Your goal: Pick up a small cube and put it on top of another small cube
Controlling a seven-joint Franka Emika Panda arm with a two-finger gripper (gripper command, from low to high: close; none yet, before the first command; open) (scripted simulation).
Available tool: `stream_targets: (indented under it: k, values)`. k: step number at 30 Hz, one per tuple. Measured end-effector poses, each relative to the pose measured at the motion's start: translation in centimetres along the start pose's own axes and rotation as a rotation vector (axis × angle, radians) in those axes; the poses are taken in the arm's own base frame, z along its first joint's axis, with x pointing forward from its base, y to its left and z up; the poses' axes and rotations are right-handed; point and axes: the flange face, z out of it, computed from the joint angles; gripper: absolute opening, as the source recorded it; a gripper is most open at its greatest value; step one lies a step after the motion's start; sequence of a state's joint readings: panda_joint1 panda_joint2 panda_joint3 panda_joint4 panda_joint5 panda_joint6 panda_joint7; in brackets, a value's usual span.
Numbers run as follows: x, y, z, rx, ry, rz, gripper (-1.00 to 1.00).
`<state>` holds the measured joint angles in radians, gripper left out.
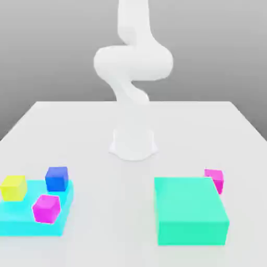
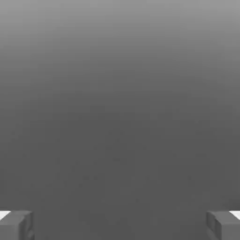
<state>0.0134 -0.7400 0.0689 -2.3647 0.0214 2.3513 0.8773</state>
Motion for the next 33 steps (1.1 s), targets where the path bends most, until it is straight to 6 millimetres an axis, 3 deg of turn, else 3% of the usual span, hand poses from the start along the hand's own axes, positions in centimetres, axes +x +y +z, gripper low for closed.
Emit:
stream_targets:
  k: [4,9,13,18,21,33]
  values:
    - [-8.2,-1.1,9.1,-0.084,-0.121,0.030,0.00]
    - [-19.4,1.2,17.7,-0.212,-0.251,0.070,0.00]
    - [-29.3,5.8,22.4,-0.341,-0.341,0.101,0.00]
    - [-41.8,15.1,25.3,-0.540,-0.430,0.138,0.00]
    - [-43.8,16.5,26.0,-0.565,-0.440,0.147,0.00]
    - [-46.0,18.7,29.2,-0.565,-0.445,0.150,0.00]
